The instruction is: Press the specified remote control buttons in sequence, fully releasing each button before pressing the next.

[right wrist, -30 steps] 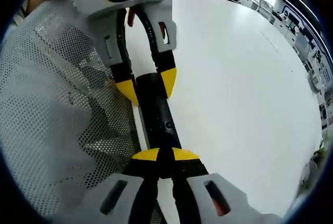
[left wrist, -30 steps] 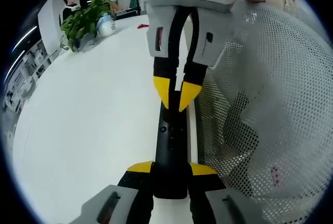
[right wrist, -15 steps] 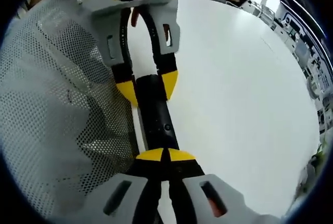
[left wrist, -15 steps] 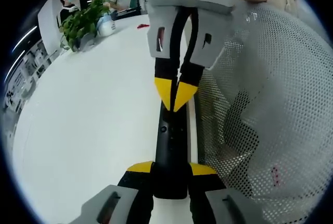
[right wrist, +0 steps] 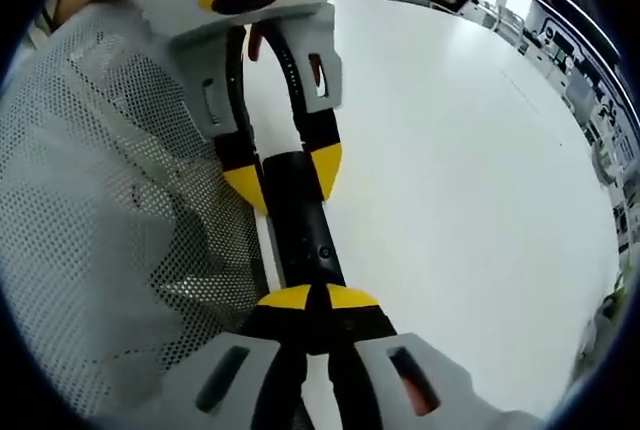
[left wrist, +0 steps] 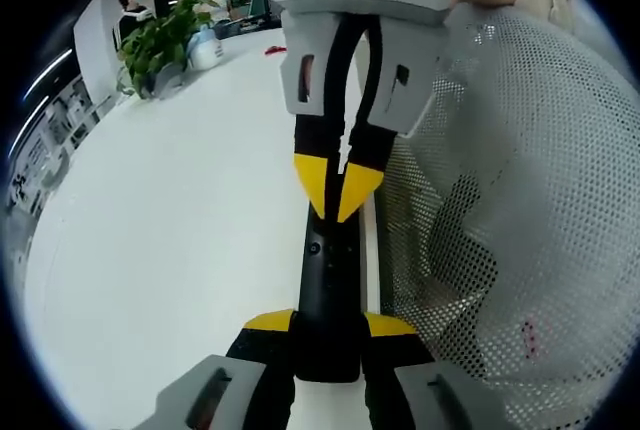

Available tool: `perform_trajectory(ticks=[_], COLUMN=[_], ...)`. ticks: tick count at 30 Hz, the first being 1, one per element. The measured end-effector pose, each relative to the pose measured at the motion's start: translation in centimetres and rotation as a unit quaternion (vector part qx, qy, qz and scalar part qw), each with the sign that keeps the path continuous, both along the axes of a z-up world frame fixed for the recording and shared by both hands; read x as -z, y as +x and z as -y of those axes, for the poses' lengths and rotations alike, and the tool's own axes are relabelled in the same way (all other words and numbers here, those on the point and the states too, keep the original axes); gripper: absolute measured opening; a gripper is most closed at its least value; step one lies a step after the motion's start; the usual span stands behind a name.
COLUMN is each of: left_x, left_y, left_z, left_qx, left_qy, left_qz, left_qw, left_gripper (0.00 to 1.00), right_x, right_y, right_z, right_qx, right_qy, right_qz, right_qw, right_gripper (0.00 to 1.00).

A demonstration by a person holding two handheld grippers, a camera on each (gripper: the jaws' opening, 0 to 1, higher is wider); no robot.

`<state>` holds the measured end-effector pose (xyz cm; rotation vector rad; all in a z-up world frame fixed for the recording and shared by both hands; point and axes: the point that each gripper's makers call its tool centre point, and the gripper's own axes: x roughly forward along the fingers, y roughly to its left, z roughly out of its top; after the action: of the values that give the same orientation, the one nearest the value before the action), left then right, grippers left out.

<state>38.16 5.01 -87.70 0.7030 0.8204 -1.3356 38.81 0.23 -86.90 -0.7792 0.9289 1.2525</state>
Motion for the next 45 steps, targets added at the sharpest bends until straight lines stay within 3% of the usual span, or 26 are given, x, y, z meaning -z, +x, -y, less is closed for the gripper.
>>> perform_trajectory(ticks=[3,7,14,17,21,26,38,45], left_x=[0.0,0.0,0.0,0.0,0.0,0.0,0.0,0.0], left_y=[0.0,0.0,0.0,0.0,0.0,0.0,0.0,0.0], left_z=[0.0,0.0,0.0,-0.1,0.0,0.0,0.0,0.0], left_qx=[0.001,0.000,0.000,-0.001,0.000,0.002,0.002,0.003], left_qy=[0.001,0.001,-0.003,-0.007,-0.006,-0.006,-0.007,-0.010], left_qz=[0.001,0.000,-0.001,-0.002,-0.001,0.000,-0.001,-0.002], left_qw=[1.0000,1.0000,1.0000,1.0000,1.0000,1.0000,1.0000,0.9999], left_gripper=[0.25,0.25,0.25,0.25,0.24,0.24,0.24,0.24], right_x=[0.1,0.1,0.0,-0.1,0.0,-0.1,-0.1,0.1], right_y=[-0.1,-0.4,-0.2,-0.1,0.0,-0.3,-0.2,-0.3], right_z=[-0.2,-0.5,-0.6,-0.7,-0.7,-0.9,-1.1,-1.2], right_qx=[-0.010,-0.060,-0.061,-0.012,-0.008,-0.044,-0.067,-0.152], right_qy=[0.002,-0.012,0.007,0.031,0.032,0.014,0.004,-0.017], right_qz=[0.005,0.042,0.036,0.001,-0.005,0.027,0.051,0.107], right_qw=[0.9999,0.9972,0.9975,0.9994,0.9994,0.9986,0.9964,0.9824], right_gripper=[0.02,0.01,0.01,0.00,0.00,0.00,0.00,0.00])
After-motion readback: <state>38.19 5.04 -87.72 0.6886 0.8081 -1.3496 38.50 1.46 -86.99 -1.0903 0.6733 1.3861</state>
